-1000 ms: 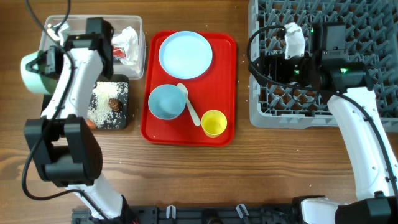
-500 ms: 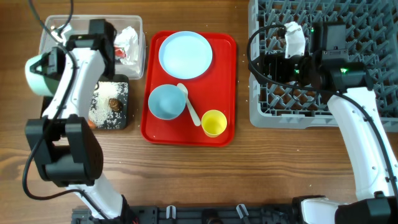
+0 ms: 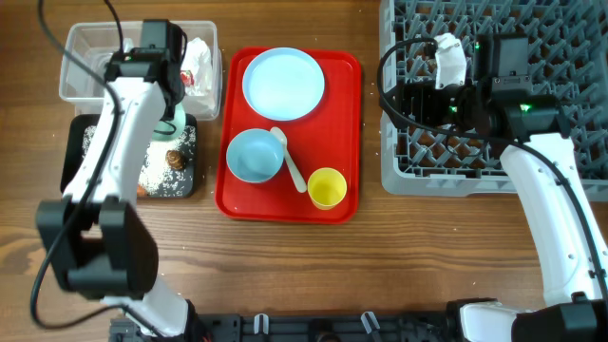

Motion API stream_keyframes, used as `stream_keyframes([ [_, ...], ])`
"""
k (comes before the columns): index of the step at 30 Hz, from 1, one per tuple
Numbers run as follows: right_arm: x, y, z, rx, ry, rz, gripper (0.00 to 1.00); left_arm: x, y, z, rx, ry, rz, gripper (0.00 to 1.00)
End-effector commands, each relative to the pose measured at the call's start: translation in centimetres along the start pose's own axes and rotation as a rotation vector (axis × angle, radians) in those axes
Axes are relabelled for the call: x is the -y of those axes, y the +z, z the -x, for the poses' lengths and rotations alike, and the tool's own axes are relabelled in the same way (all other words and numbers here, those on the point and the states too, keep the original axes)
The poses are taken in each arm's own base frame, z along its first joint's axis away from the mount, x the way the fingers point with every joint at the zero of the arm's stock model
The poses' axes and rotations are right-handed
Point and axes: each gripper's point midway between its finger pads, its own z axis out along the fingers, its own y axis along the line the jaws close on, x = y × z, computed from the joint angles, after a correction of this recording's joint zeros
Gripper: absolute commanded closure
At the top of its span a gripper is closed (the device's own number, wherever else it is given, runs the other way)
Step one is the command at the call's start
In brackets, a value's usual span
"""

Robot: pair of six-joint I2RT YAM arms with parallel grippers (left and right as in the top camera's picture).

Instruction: Sort waste into correct bins and load items into the dishwasher rack

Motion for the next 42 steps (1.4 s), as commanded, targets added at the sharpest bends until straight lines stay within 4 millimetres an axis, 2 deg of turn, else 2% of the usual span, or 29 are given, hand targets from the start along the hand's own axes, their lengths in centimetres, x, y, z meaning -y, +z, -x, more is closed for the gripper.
stream_keyframes([
  [1, 0.3, 0.0, 0.5, 0.006, 0.004, -0.011, 0.00, 0.9, -5.4, 2.1, 0.146, -0.118, -0.274, 0.96],
  [2, 0.3, 0.0, 0.5, 0.006, 0.004, -0.011, 0.00, 1.5, -7.0, 2.6, 0.184, -0.136, -0.363, 0.96],
  [4, 0.3, 0.0, 0.5, 0.006, 0.004, -0.011, 0.00, 3.6, -12.1, 3.6, 0.275, -0.148, -0.657, 0.96],
  [6, 0.3, 0.0, 0.5, 0.006, 0.005, -0.011, 0.00, 6.7, -19.3, 3.6, 0.435, 0.049, -1.037, 0.96],
  [8, 0.3, 0.0, 0.5, 0.006, 0.004, -0.011, 0.00, 8.0, -21.6, 2.6, 0.458, 0.137, -1.188, 0.96],
  [12, 0.3, 0.0, 0.6, 0.007, 0.004, -0.011, 0.00, 8.5, -22.0, 2.1, 0.441, 0.149, -1.232, 0.96],
  [14, 0.1, 0.0, 0.9, 0.019, -0.002, -0.001, 0.00, 8.2, -21.1, 2.5, 0.440, 0.139, -1.175, 0.96],
  [17, -1.6, -0.1, 2.2, 0.074, -0.028, 0.094, 0.02, 9.2, -18.8, 2.5, 0.366, 0.100, -1.072, 0.96],
  [19, -2.5, -0.4, 3.6, 0.121, 0.024, 0.147, 0.03, 12.0, -17.8, 2.0, 0.286, 0.093, -1.050, 0.96],
  [20, -3.0, -0.3, 4.3, 0.145, 0.042, 0.159, 0.05, 14.6, -18.0, 1.7, 0.275, 0.144, -1.071, 0.96],
  [22, -4.6, 0.0, 4.9, 0.167, 0.019, 0.186, 0.07, 18.2, -19.3, 1.6, 0.309, 0.210, -1.109, 0.96],
  [23, -5.5, 0.2, 5.1, 0.173, 0.006, 0.195, 0.09, 19.8, -19.7, 1.5, 0.319, 0.236, -1.114, 0.96],
  [25, -5.6, 1.3, 5.0, 0.170, 0.053, 0.124, 0.11, 22.2, -19.7, 0.9, 0.331, 0.271, -1.052, 0.96],
  [29, -5.5, 4.8, 3.6, 0.099, 0.135, 0.060, 0.27, 23.5, -20.6, 1.0, 0.362, 0.241, -1.008, 0.96],
  [32, -4.8, 7.2, 2.5, 0.039, 0.213, 0.052, 0.45, 23.5, -20.6, 1.0, 0.363, 0.241, -1.008, 0.96],
  [33, -4.6, 7.4, 2.4, 0.036, 0.215, 0.044, 0.50, 23.5, -20.6, 1.0, 0.362, 0.241, -1.008, 0.96],
  [34, -4.3, 7.5, 2.4, 0.038, 0.217, 0.028, 0.59, 23.5, -20.6, 1.0, 0.362, 0.241, -1.008, 0.96],
  [35, -3.9, 7.5, 2.4, 0.044, 0.218, 0.004, 0.74, 23.5, -20.5, 1.0, 0.362, 0.241, -1.008, 0.96],
  [36, -3.5, 7.5, 2.5, 0.050, 0.218, -0.017, 0.79, 23.6, -20.6, 1.0, 0.362, 0.242, -1.009, 0.96],
  [38, -3.0, 7.4, 2.6, 0.058, 0.219, -0.045, 0.96, 23.6, -20.6, 1.0, 0.362, 0.242, -1.009, 0.96],
  [39, -3.0, 7.4, 2.6, 0.060, 0.220, -0.049, 0.96, 23.6, -20.6, 1.0, 0.362, 0.242, -1.009, 0.93],
  [40, -2.9, 7.4, 2.6, 0.061, 0.239, -0.051, 0.96, 23.6, -20.6, 1.0, 0.362, 0.242, -1.009, 0.82],
  [42, -2.9, 7.4, 3.0, 0.081, 0.263, -0.052, 0.96, 23.8, -21.0, 0.7, 0.356, 0.250, -1.041, 0.43],
])
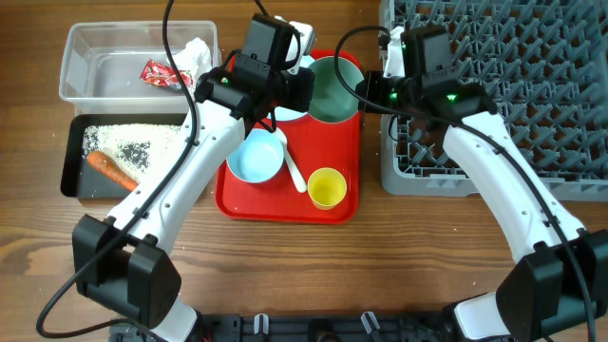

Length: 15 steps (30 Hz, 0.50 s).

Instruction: Sort waste into correct bins and load items into the dishwasher rack

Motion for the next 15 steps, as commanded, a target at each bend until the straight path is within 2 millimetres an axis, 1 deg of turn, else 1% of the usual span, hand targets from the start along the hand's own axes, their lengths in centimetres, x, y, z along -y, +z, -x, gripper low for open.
stream_keyframes([
  [1, 0.0, -0.5, 1.9, 0.069, 0.039, -0.011, 0.96, 0.0, 0.0, -0.2, -0.011, -0.010, -0.017, 0.26],
  [2, 0.0, -0.5, 2.1, 0.076, 0.038, -0.009, 0.96, -0.1, 0.0, -0.2, -0.011, -0.009, -0.015, 0.09],
  [3, 0.2, -0.6, 2.3, 0.081, 0.041, -0.010, 0.96, -0.7, 0.0, -0.1, -0.005, -0.012, 0.015, 0.00],
  [5, 0.8, -0.8, 2.8, 0.095, 0.054, -0.016, 0.96, -3.0, -1.2, 0.3, 0.012, -0.030, 0.107, 0.00],
  [6, 1.5, -1.0, 3.2, 0.107, 0.066, -0.025, 0.96, -4.0, -2.0, 0.5, 0.022, -0.044, 0.129, 0.00],
  [7, 2.3, -1.5, 3.8, 0.122, 0.080, -0.037, 0.96, -5.3, -3.4, 0.7, 0.036, -0.067, 0.150, 0.00],
  [10, 5.5, -3.4, 5.5, 0.191, 0.120, -0.107, 0.96, -8.0, -6.0, 0.9, 0.059, -0.118, 0.193, 0.00],
  [11, 6.9, -4.2, 6.2, 0.222, 0.124, -0.155, 0.96, -8.8, -6.5, 0.8, 0.058, -0.133, 0.207, 0.00],
  [13, 9.9, -5.6, 7.2, 0.282, 0.108, -0.297, 0.96, -9.8, -6.7, 0.5, 0.048, -0.152, 0.223, 0.00],
  [15, 12.2, -7.4, 8.0, 0.342, 0.091, -0.454, 0.96, -9.9, -6.7, 0.3, 0.041, -0.155, 0.225, 0.00],
])
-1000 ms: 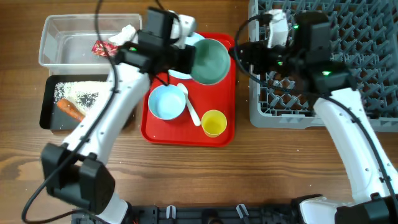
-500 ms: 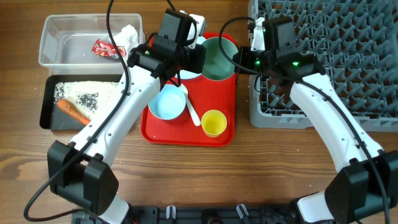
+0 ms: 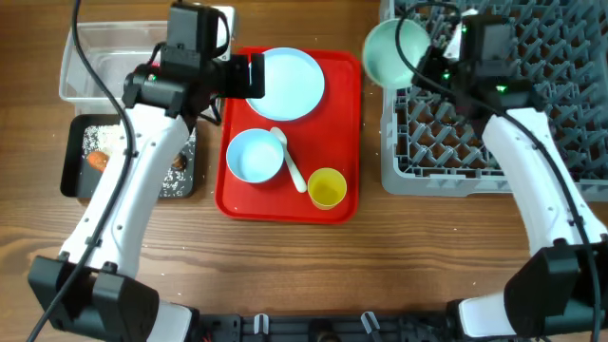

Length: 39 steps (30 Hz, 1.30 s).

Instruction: Sort waste into correct bins and load items into the dishwasher rack

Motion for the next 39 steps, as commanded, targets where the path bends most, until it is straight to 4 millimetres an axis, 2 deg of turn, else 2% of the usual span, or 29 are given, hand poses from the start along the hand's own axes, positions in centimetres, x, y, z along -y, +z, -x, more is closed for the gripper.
stream_keyframes([
  [1, 3.7, -3.2, 4.5, 0.208, -0.085, -0.282, 0.96, 0.0, -0.4, 0.0, 0.005, 0.007, 0.008, 0.00],
  [2, 4.6, -3.6, 5.3, 0.244, -0.107, -0.342, 0.96, 0.0, -0.4, 0.0, 0.004, 0.007, 0.008, 0.00],
  [5, 7.9, -7.2, 9.5, 0.414, -0.251, -0.656, 0.96, 0.0, -0.4, 0.0, 0.004, 0.007, 0.008, 0.00],
  [7, 7.8, -8.6, 12.0, 0.462, -0.429, -0.762, 0.96, 0.0, -0.4, 0.0, 0.005, 0.007, 0.008, 0.00],
  [11, 6.9, -8.5, 14.3, 0.423, -0.782, -0.928, 0.96, 0.0, -0.4, 0.0, 0.005, 0.007, 0.008, 0.00],
  [12, 6.7, -7.9, 14.5, 0.398, -0.865, -0.955, 0.96, 0.0, -0.4, 0.0, 0.005, 0.007, 0.008, 0.00],
  [14, 6.0, -5.5, 13.8, 0.288, -1.084, -0.990, 0.96, 0.0, -0.4, 0.0, 0.005, 0.007, 0.008, 0.00],
  [18, 5.2, 1.0, 10.4, -0.010, -1.548, -1.009, 0.96, 0.0, -0.4, 0.0, 0.005, 0.007, 0.008, 0.00],
  [23, 2.9, 3.8, 10.5, 0.109, -1.539, -1.019, 0.96, 0.0, -0.4, 0.0, 0.005, 0.007, 0.008, 0.00],
  [28, 2.8, 6.6, 8.8, 0.081, -1.584, -0.967, 0.96, 0.0, -0.4, 0.0, 0.005, 0.007, 0.008, 0.00],
  [30, 2.3, 7.7, 8.2, 0.140, -1.516, -0.899, 0.96, 0.0, -0.4, 0.0, 0.004, 0.007, 0.008, 0.00],
  [32, 1.6, 7.9, 8.0, 0.182, -1.460, -0.866, 0.96, 0.0, -0.4, 0.0, 0.005, 0.007, 0.008, 0.00],
  [36, 0.1, 8.3, 6.7, 0.161, -1.500, -0.839, 0.95, 0.0, -0.4, 0.0, 0.005, 0.007, 0.008, 0.00],
  [37, 0.0, 8.7, 5.9, 0.129, -1.524, -0.823, 0.89, 0.0, -0.4, 0.0, 0.005, 0.007, 0.008, 0.00],
  [38, 0.1, 9.1, 4.9, 0.081, -1.554, -0.805, 0.80, 0.0, -0.4, 0.0, 0.005, 0.007, 0.008, 0.00],
  [39, 0.4, 9.4, 3.9, 0.032, -1.581, -0.789, 0.57, 0.0, -0.4, 0.0, 0.005, 0.007, 0.008, 0.00],
])
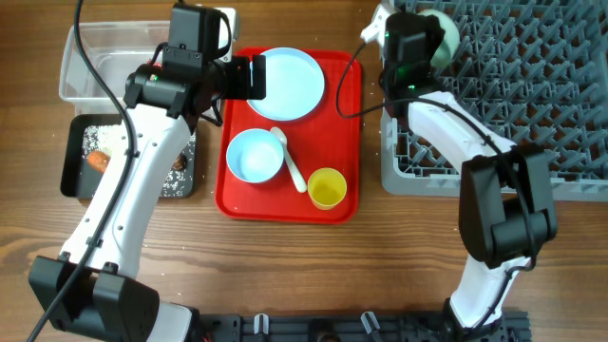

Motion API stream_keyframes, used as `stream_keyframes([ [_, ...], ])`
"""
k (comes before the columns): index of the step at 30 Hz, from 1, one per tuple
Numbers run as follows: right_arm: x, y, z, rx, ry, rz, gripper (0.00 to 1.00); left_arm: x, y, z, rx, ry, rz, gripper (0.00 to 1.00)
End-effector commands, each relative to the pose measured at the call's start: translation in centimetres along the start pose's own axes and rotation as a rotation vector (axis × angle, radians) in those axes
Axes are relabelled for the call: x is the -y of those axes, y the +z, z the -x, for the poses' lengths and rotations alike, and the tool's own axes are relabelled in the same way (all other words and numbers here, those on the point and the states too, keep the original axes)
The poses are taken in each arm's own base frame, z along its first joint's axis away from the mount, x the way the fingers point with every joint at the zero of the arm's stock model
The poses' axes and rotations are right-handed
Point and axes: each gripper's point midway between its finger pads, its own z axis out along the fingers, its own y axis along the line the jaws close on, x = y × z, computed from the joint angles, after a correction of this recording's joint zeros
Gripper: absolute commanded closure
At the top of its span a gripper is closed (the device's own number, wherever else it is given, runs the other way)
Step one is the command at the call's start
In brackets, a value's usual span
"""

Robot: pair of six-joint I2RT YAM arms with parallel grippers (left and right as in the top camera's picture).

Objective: Sort waste into correct bins and load items into the dishwasher rack
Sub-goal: 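Carry the green bowl with the right gripper into the grey rack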

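Observation:
My right gripper [425, 38] is at the back-left corner of the grey dishwasher rack [494, 104], shut on a pale green bowl [446, 33] that my wrist mostly hides. My left gripper [255, 78] hovers open at the left rim of the light blue plate [285, 84] on the red tray [353, 133], with nothing in it. A blue bowl [253, 158], a white spoon [293, 163] and a yellow cup [327, 187] also sit on the tray.
A clear plastic bin [95, 62] stands at the back left. In front of it is a black tray [71, 157] with rice and a carrot piece, partly under my left arm. The rack's tines fill the right side.
My right gripper has carried the green bowl from just left of the rack's corner to over the rack's back-left corner. The left arm and the tray items have not moved.
At first my left gripper was over the black tray with the green bowl, and my right was over the rack. Then both grippers met at the bowl above the red tray. Then the right held it alone by the rack and the left had pulled back; now the bowl is over the rack.

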Motion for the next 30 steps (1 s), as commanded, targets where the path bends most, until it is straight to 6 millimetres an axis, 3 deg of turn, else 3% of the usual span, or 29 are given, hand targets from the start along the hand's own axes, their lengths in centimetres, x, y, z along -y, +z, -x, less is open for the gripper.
stream_keyframes([
  [1, -2.3, -0.3, 0.6, 0.006, -0.030, 0.069, 0.00, 0.0, -0.4, 0.2, 0.011, 0.005, 0.004, 0.00],
  [5, -1.6, -0.3, 0.4, -0.010, 0.162, 0.042, 0.00, 0.0, -0.4, 0.2, 0.011, 0.005, 0.004, 0.00],
  [8, 1.0, -0.4, -0.1, -0.047, 0.305, -0.072, 0.00, 0.0, -0.4, 0.2, 0.011, 0.005, 0.004, 0.00],
  [11, 2.6, -1.3, 1.1, -0.016, 0.367, -0.133, 0.00, 0.0, -0.4, 0.2, 0.011, 0.005, 0.004, 0.00],
  [15, 2.0, -2.5, 3.0, 0.039, 0.425, -0.112, 0.00, 0.0, -0.4, 0.2, 0.011, 0.005, 0.004, 0.00],
  [17, 0.6, -2.9, 4.0, 0.065, 0.387, -0.061, 0.00, 0.0, -0.4, 0.2, 0.011, 0.005, 0.004, 0.00],
  [19, -0.2, -2.9, 4.0, 0.063, 0.406, -0.027, 0.00, 0.0, -0.4, 0.2, 0.011, 0.005, 0.004, 0.00],
  [22, 0.3, -3.2, 4.2, 0.077, 0.474, -0.033, 0.00, 0.0, -0.4, 0.2, 0.011, 0.005, 0.004, 0.00],
  [27, 3.7, -6.4, 6.9, 0.290, 0.747, 0.084, 0.00, 0.0, -0.4, 0.2, 0.011, 0.005, 0.004, 0.00],
  [28, 4.0, -7.8, 7.7, 0.352, 0.818, 0.175, 0.00, 0.0, -0.4, 0.2, 0.011, 0.005, 0.004, 0.00],
  [30, 2.7, -10.9, 9.2, 0.431, 0.979, 0.441, 0.00, 0.0, -0.4, 0.2, 0.011, 0.005, 0.004, 0.00],
])
